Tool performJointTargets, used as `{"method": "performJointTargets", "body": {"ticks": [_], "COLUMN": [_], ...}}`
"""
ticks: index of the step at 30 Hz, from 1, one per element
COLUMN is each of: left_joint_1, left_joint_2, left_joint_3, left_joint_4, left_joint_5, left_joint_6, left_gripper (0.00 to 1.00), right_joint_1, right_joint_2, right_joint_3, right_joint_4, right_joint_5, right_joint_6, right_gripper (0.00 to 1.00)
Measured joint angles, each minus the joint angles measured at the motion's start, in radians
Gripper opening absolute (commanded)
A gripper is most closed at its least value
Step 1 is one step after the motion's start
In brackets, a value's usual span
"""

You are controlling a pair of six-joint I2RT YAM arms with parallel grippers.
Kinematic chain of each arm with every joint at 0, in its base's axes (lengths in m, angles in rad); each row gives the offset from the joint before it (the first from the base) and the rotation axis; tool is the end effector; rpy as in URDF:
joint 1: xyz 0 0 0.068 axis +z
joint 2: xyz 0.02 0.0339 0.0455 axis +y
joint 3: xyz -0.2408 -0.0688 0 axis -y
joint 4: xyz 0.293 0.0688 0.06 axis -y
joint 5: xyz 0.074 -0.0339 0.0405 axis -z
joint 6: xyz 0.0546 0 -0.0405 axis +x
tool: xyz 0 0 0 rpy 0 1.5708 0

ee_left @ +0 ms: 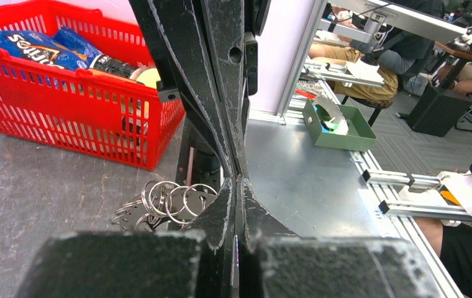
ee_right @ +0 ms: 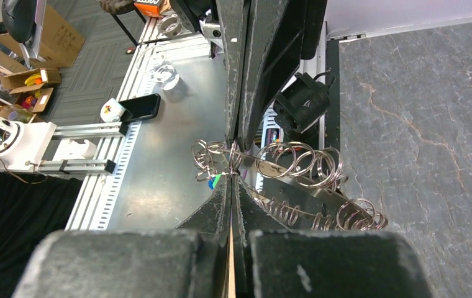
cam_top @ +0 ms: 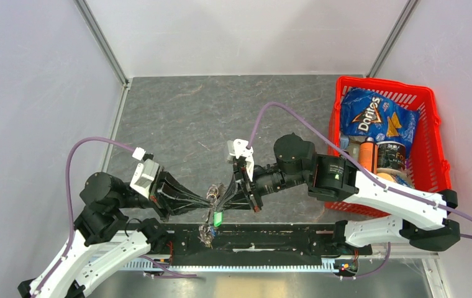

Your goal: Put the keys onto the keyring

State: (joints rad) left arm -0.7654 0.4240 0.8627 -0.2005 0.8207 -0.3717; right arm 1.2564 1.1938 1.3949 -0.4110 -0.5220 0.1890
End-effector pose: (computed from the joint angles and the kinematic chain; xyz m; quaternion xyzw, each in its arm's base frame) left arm 0.0793 -0.1316 0.4176 0.4184 0.4945 -0.5959 0.4747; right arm 0.0747 0.3176 0.4294 -0.5218 0.5639 0.5525 0.3232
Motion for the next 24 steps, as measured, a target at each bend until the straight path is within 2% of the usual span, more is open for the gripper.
{"method": "performJointTargets", "body": {"ticks": [9, 11, 14, 16, 20, 24], "left_joint_1": [0.000, 0.000, 0.000, 0.000, 0.000, 0.000], "left_joint_2": [0.000, 0.000, 0.000, 0.000, -0.001, -0.003], "left_joint_3": [-0.002, -0.002, -0.002, -0.002, -0.003, -0.006], "left_joint_4": [0.046, 0.054, 0.060, 0.064, 0.075, 0.078], "left_joint_5": [-0.010, -0.011, -0.011, -0.013, -0.019, -0.026], "left_joint_6": [-0.015, -0.018, -0.021, -0.022, -0.024, -0.024], "left_gripper": [0.02, 0.02, 0.02, 0.02, 0.02, 0.02], "right_joint_1": [0.000, 0.000, 0.000, 0.000, 0.000, 0.000], "right_joint_2": [-0.003, -0.003, -0.003, -0.004, -0.008, -0.015], "right_joint_3": [-0.034, -0.037, -0.039, -0.039, -0.039, -0.039], "right_joint_4": [0.053, 0.063, 0.067, 0.068, 0.067, 0.067], "right_joint_5": [-0.005, -0.005, -0.004, -0.003, 0.005, 0.012], "right_joint_6": [0.027, 0.029, 0.035, 0.039, 0.037, 0.037], "right_gripper": [0.00, 0.05, 0.26, 0.33, 0.38, 0.38]}}
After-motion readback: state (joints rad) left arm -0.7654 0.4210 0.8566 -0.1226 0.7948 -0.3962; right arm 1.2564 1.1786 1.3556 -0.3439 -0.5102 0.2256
